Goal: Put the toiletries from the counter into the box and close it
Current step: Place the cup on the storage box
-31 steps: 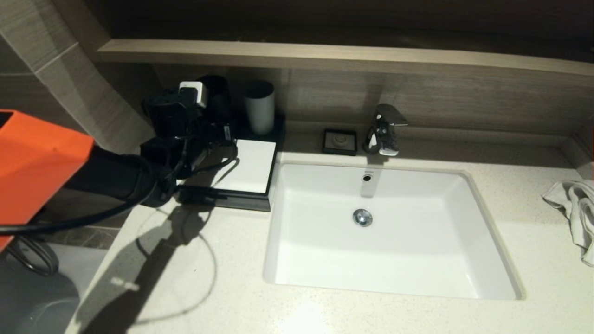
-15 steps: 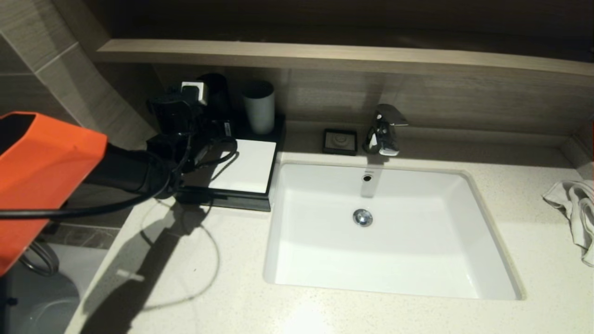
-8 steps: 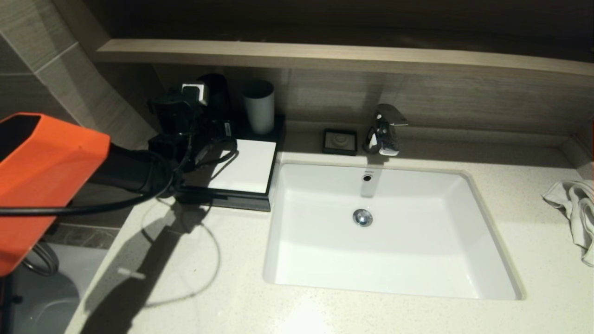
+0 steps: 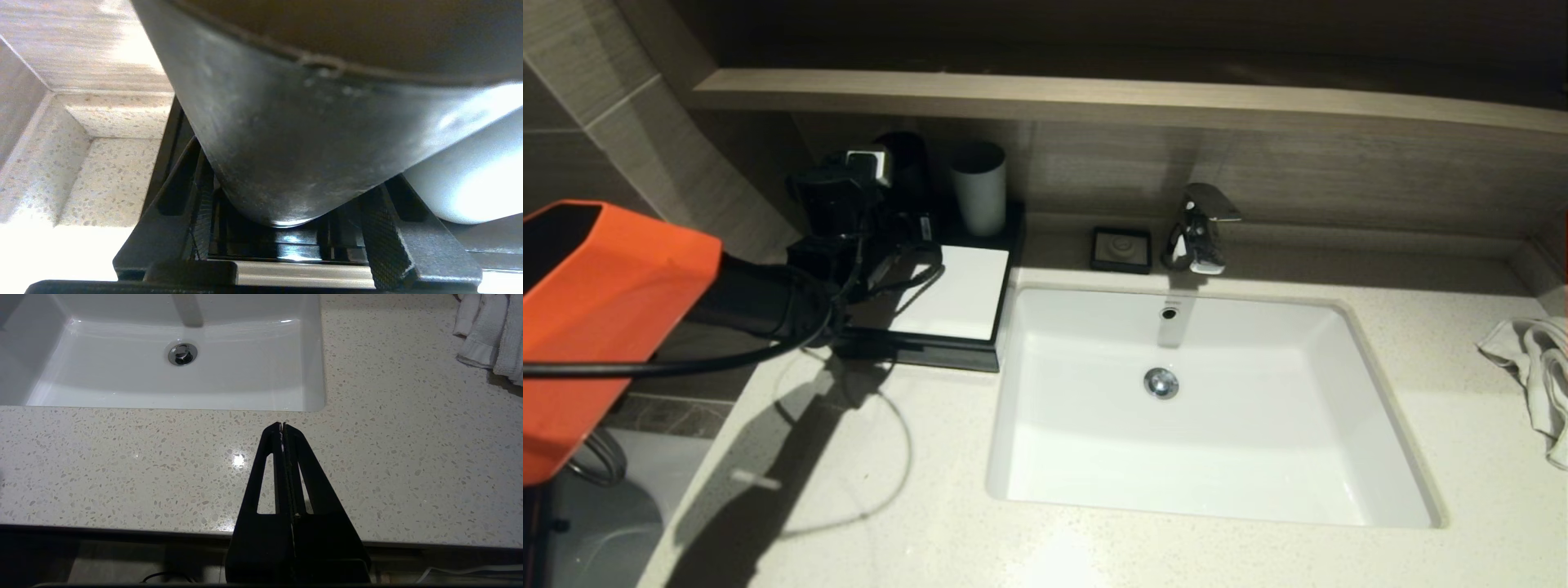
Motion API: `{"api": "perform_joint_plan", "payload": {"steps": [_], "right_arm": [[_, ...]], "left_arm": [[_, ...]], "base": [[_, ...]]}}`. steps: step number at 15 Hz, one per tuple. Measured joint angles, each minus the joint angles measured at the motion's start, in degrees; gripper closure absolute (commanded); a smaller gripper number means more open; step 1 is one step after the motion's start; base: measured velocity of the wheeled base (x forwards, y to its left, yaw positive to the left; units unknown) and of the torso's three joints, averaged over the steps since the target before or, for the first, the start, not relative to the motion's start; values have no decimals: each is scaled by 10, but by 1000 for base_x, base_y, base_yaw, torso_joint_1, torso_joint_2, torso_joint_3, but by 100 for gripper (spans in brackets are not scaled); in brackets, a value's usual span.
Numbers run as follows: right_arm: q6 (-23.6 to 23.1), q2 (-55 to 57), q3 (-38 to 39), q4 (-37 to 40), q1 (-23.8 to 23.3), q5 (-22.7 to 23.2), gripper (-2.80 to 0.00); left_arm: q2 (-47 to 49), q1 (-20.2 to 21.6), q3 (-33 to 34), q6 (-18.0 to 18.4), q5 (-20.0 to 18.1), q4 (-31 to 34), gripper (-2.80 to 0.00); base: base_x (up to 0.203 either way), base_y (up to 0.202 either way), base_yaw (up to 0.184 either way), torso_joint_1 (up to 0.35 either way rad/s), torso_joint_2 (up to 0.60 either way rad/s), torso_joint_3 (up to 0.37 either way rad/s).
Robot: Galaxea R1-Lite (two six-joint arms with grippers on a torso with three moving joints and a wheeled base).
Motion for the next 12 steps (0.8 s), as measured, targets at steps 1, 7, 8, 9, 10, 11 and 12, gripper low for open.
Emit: {"api": "perform_joint_plan", "payload": {"steps": [1,7,8,9,10,11,12], "right_arm": [[0,0,0,0,0,0,0],[0,0,0,0,0,0,0],[0,0,0,0,0,0,0],[0,0,0,0,0,0,0],[0,0,0,0,0,0,0],[0,0,0,0,0,0,0],[0,0,0,0,0,0,0]], "left_arm": [[3,0,-3,0,0,0,0],[12,0,-29,0,0,13,0],[14,0,-30,0,0,13,0],[15,0,-30,0,0,13,0],[16,0,-31,1,0,13,0],[17,0,-31,1,0,13,0],[18,0,-31,1,0,13,0]], "base": [[0,0,0,0,0,0],[0,0,0,0,0,0],[0,0,0,0,0,0],[0,0,0,0,0,0],[0,0,0,0,0,0],[0,0,0,0,0,0],[0,0,0,0,0,0]]}}
